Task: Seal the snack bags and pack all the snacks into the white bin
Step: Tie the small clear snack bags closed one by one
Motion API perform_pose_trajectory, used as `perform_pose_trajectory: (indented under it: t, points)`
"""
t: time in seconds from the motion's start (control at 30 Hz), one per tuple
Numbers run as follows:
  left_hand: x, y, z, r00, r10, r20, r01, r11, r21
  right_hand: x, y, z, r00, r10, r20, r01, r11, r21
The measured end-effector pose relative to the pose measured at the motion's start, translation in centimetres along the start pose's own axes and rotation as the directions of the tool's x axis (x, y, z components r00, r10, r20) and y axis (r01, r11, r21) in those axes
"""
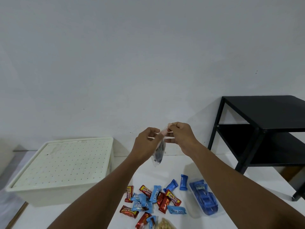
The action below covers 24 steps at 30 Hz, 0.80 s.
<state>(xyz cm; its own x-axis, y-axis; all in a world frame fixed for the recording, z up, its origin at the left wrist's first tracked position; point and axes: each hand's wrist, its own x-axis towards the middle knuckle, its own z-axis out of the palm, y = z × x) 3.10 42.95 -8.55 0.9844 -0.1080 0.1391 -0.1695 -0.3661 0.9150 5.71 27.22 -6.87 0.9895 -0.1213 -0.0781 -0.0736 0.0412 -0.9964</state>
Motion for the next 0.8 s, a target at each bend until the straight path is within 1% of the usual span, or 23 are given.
perform_pose_trajectory:
  t: [0.07,0.1,0.17,0.2,0.23,0.27,0.3,0.4,0.47,0.53,0.6,0.67,0.73,0.8]
  points:
    - [-0.5,-0.9,0.4,0.999,0.009,0.050,-0.015,0.995,0.102,0.2,0.0,-0.1,1.000,0.011,-0.015,-0.011,1.000,0.006]
    - [-0.5,-1.6,0.6,0.998,0.039,0.040,-0.044,0.990,0.136,0.3,0.1,0.0,1.000,0.016,-0.010,-0.016,1.000,0.009]
    - [-0.1,-2.6,0.7,0.992,0.121,-0.038,-0.113,0.977,0.182,0.5,0.4,-0.1,1.000,0.007,-0.006,-0.007,1.000,-0.026]
    - [0.2,-2.9,0.7,0.989,0.128,-0.073,-0.116,0.982,0.151,0.8,0.7,-0.3,1.000,-0.010,-0.018,0.009,0.996,-0.084]
    - [0.5,-3.1,0.7,0.992,0.089,-0.091,-0.083,0.994,0.068,1.0,0.9,-0.8,0.999,-0.029,-0.029,0.025,0.990,-0.142]
    - [1.0,-3.4,0.7,0.997,0.029,-0.076,-0.031,0.999,-0.025,1.2,1.2,-1.4,0.999,-0.039,-0.027,0.033,0.983,-0.181]
    - [1.4,-3.5,0.8,0.999,-0.015,-0.042,0.011,0.995,-0.098,1.5,1.6,-2.2,0.999,-0.033,-0.003,0.032,0.979,-0.201]
    - [2.9,-3.9,1.2,0.995,-0.068,0.079,0.086,0.966,-0.245,2.5,3.4,-4.9,0.989,0.046,0.140,-0.013,0.975,-0.224]
    - [4.3,-4.4,1.9,0.991,-0.085,0.100,0.111,0.949,-0.294,3.3,4.6,-6.2,0.973,0.088,0.211,-0.039,0.973,-0.228]
    - [5.8,-5.3,3.0,0.989,-0.118,0.084,0.139,0.942,-0.304,4.4,5.8,-6.9,0.972,0.099,0.215,-0.052,0.976,-0.214]
    - [7.5,-6.7,4.4,0.987,-0.159,0.028,0.161,0.951,-0.262,6.2,7.1,-7.4,0.981,0.091,0.171,-0.054,0.976,-0.210]
    - [9.0,-8.6,6.0,0.984,-0.174,-0.029,0.168,0.974,-0.152,8.4,8.5,-8.0,0.988,0.101,0.121,-0.071,0.971,-0.229]
    - [10.3,-10.6,7.6,0.985,-0.168,-0.038,0.167,0.985,-0.035,10.8,10.2,-8.8,0.989,0.122,0.084,-0.095,0.956,-0.276]
    - [11.7,-12.8,9.3,0.983,-0.181,-0.043,0.181,0.983,0.006,13.3,12.1,-9.5,0.987,0.148,0.058,-0.122,0.939,-0.321]
